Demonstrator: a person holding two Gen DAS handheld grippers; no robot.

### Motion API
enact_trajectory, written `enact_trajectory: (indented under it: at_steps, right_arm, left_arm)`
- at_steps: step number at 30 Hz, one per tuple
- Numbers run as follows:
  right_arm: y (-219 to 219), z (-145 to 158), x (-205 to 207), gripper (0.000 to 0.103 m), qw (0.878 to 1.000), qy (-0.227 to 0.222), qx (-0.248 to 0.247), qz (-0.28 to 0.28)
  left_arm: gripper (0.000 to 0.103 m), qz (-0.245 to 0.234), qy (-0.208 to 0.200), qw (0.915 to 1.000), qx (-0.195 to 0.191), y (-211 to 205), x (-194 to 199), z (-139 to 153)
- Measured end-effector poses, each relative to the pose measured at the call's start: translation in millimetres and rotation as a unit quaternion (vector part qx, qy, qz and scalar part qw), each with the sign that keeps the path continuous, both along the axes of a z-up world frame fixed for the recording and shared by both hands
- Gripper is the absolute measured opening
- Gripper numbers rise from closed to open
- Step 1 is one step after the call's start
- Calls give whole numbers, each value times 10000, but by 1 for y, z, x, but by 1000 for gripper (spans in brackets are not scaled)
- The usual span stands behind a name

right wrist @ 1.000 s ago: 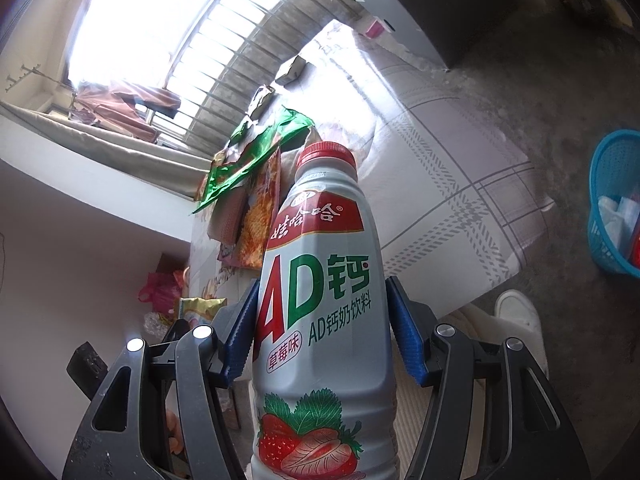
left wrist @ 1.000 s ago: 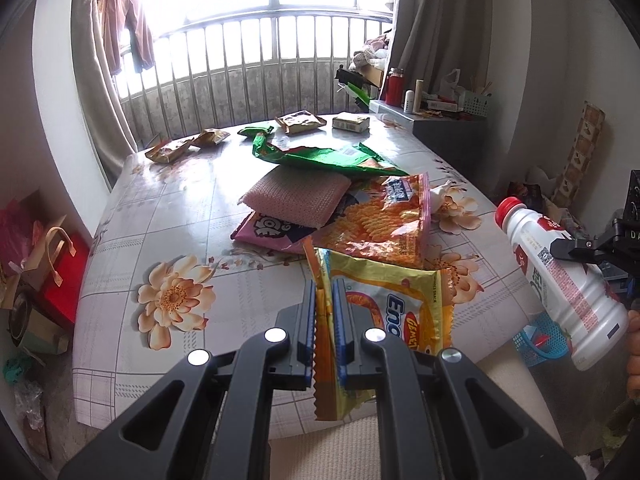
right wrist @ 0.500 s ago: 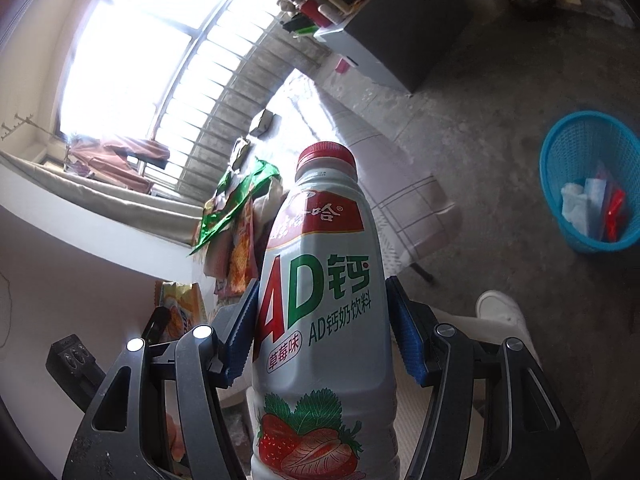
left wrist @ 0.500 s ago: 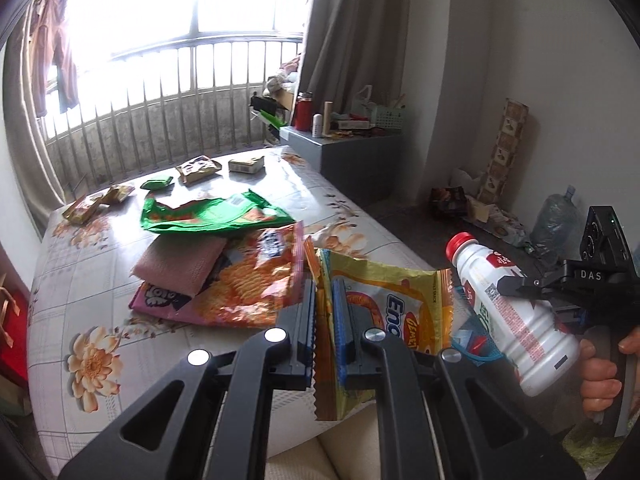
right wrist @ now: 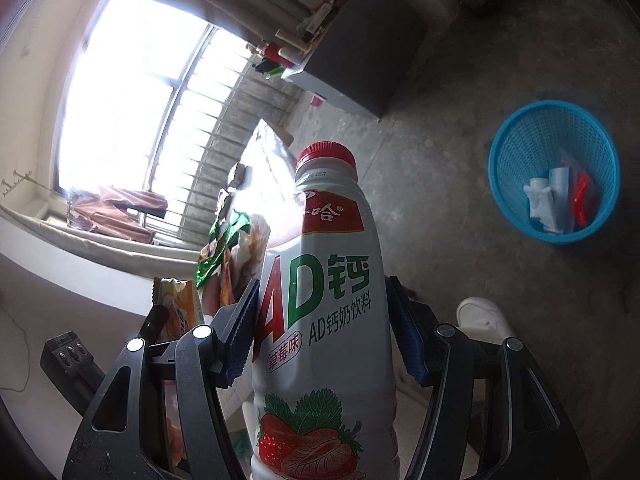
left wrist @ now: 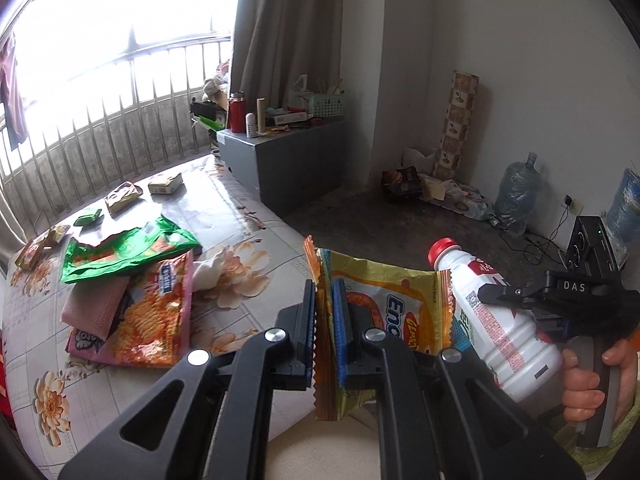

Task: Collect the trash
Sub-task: 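Carry the bottle and biscuit packet with both tools to the wastebasket, then open both tools over the wastebasket to drop bottle and packet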

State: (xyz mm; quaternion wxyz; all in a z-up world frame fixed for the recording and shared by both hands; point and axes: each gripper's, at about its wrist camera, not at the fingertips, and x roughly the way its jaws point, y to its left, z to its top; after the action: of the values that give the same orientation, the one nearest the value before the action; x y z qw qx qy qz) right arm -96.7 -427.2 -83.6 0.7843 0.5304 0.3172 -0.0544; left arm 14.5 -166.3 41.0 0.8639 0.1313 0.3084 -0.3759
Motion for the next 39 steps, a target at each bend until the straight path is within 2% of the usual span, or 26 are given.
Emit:
enact_trajectory:
  at_steps: [7,12,17,20,21,22,23,24,28,30,33,39]
  right_arm:
    - [-54,-33,-59,58,9953,305,110,-912]
    - [-83,-70,-99,58,9856,706,373,-1493]
    - [-99,-107,-102,58,9769,958,763,-1750]
    - [-113,-118,-89,59,9749,926,941,-1796]
    - [-121,-123,-82,60,9743,858,1032,-1810]
    - [-130,-130,-74,61,9728,810,1172,-1827]
    - [-139,-137,-71,64,9701,788,1311,-1886]
    - [-148,-145,-67,65,9655,782,1425,-2034]
    - [-153,-155,-62,67,9577,700,1646,-2254]
    - [-142,-153,-59,67,9621,638,1581,-2128]
    - [-122,-156,-56,69,9686,792,1471,-1842]
    - [-89,-153,-66,69,9737,1034,1335,-1531]
  left_arm:
    - [8,-685,211,9970,295,-84,-4,-16]
    - [9,-1176,461,9901,617,-160,-1,-46]
    - [9,-1439,875,9801,1055,-234,14,-89]
    - [13,-1479,1104,9764,1119,-274,27,-107]
    - [20,-1480,1124,9757,1162,-286,31,-111]
    - [36,-1448,1102,9754,1242,-296,33,-114]
    - [44,-1386,1035,9763,1299,-305,35,-115]
    - [52,-1317,929,9786,1283,-310,36,-115]
    - [65,-1223,779,9839,1046,-302,34,-112]
    - [67,-1234,753,9840,1042,-290,32,-113]
    - [67,-1190,802,9832,1131,-273,30,-112]
    - [69,-1289,988,9806,1097,-232,18,-95]
